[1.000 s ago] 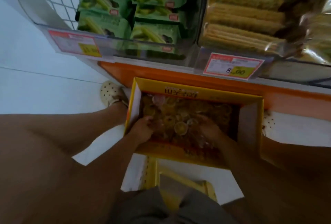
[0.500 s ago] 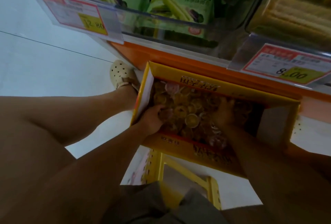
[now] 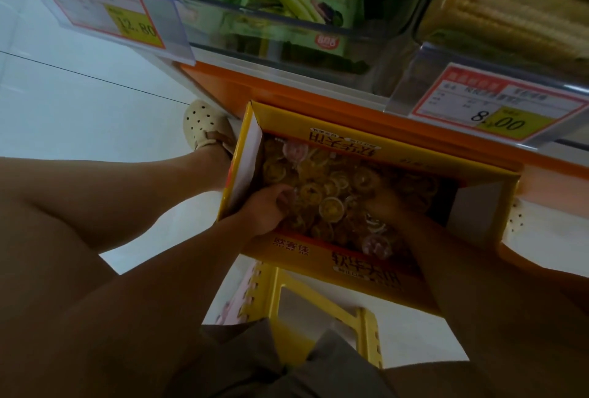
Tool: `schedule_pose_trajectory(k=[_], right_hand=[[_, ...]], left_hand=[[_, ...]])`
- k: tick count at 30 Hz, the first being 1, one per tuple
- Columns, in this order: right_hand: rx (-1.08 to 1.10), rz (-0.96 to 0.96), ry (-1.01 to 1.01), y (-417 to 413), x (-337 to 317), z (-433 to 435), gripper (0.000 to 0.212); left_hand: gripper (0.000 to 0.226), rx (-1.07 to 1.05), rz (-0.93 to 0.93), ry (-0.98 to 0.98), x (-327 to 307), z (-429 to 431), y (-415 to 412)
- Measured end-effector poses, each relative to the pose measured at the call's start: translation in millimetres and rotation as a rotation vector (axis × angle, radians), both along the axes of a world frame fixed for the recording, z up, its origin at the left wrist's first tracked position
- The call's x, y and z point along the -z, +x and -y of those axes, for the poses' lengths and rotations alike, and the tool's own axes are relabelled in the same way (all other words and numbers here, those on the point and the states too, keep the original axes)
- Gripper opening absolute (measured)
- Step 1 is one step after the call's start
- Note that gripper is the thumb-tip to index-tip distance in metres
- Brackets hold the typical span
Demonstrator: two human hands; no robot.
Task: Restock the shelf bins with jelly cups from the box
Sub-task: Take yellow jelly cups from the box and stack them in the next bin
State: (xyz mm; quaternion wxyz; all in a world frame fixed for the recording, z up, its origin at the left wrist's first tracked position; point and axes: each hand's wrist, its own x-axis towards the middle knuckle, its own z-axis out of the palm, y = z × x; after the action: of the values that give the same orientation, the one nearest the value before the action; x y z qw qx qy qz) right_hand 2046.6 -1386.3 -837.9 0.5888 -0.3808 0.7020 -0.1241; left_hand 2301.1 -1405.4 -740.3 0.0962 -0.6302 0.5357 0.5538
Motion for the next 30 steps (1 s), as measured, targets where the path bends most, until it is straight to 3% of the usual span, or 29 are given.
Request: schedule_pose_trajectory(k=[2,4,8,10,13,21,26,30], right_hand=[[-0.084,0.050,-0.004,4,-9,-1,0.082],[-0.074,0.046,0.005,6,-15,0,0.087],[-0.158,-0.014,0.114,9,-18,-1,0.066],[-0.189,-0.063,0.161,10,-19,-2,0.068],[-0.127,0.081,0.145,7,-20,-6,0.065],[-0.102,0.075,0.179,1,-30,-21,0.032],[-0.061,0.059,0.182,-1,-26,-25,0.033],[0.188,0.111,0.292,-14,-42,-21,0.040]], left_hand=[[0.045,0.022,-0.009,-0.001,1,-1,-2],[0.046,0.051,0.004,0.003,3,-3,-4],[0.044,0.180,-0.056,0.076,-1,-5,-6],[0.044,0.215,-0.050,0.079,0,-6,-6],[0.043,0.292,-0.037,0.061,2,-6,-4],[0.042,0.386,-0.060,0.066,6,-4,-6],[0.045,0.415,-0.042,0.056,8,-4,-4],[0.042,0.418,-0.038,0.065,12,-3,-5]])
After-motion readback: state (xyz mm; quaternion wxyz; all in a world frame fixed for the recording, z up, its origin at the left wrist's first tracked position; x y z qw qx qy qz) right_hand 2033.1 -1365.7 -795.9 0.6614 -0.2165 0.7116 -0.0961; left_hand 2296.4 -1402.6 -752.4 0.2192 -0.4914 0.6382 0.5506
